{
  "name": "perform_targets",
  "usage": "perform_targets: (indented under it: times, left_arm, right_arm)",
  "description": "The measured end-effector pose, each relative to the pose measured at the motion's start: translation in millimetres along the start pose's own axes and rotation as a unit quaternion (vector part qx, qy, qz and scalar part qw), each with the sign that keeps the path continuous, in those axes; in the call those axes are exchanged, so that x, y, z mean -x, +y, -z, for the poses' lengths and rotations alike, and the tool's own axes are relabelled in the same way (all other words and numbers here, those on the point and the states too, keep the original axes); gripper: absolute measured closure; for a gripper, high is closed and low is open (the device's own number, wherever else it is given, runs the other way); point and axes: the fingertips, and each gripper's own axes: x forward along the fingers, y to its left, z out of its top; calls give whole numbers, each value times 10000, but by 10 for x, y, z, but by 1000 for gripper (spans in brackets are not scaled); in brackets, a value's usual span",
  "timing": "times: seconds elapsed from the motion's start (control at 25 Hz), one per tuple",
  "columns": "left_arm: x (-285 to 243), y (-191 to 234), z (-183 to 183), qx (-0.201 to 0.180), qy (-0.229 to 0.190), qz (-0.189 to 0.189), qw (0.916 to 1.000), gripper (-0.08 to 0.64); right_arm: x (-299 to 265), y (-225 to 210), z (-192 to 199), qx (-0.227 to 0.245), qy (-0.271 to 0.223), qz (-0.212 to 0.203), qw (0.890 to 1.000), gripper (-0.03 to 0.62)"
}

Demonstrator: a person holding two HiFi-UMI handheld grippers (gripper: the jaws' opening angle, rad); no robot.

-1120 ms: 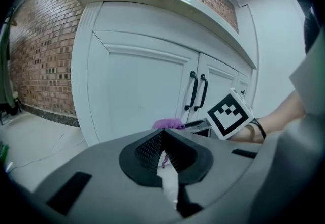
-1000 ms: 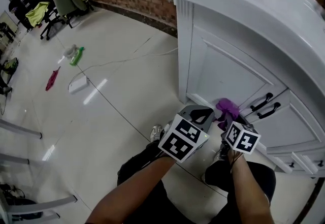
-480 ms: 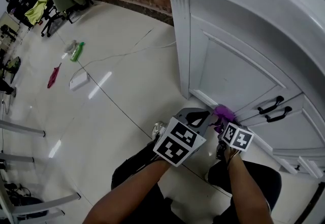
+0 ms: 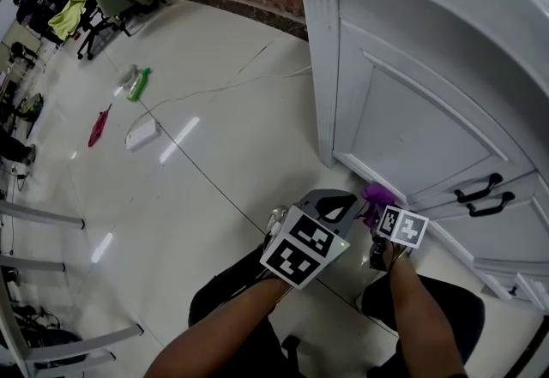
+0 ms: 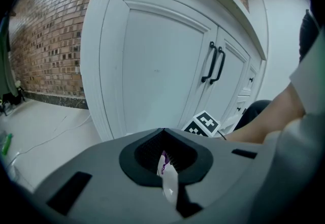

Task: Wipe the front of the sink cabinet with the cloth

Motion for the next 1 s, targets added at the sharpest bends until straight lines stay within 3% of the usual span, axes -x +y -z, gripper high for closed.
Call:
perform_targets:
  times: [0.4,1.0]
  left_arm:
    - [18,107,18,37,-64,-92,9999,555]
    - [400,-36,-429,-231,-513,-211,9982,555]
  right_arm:
    - [139,295,-299,38,-525,-344,9980,476]
    - [1171,835,-1160,38,-1654,-746,9834,476]
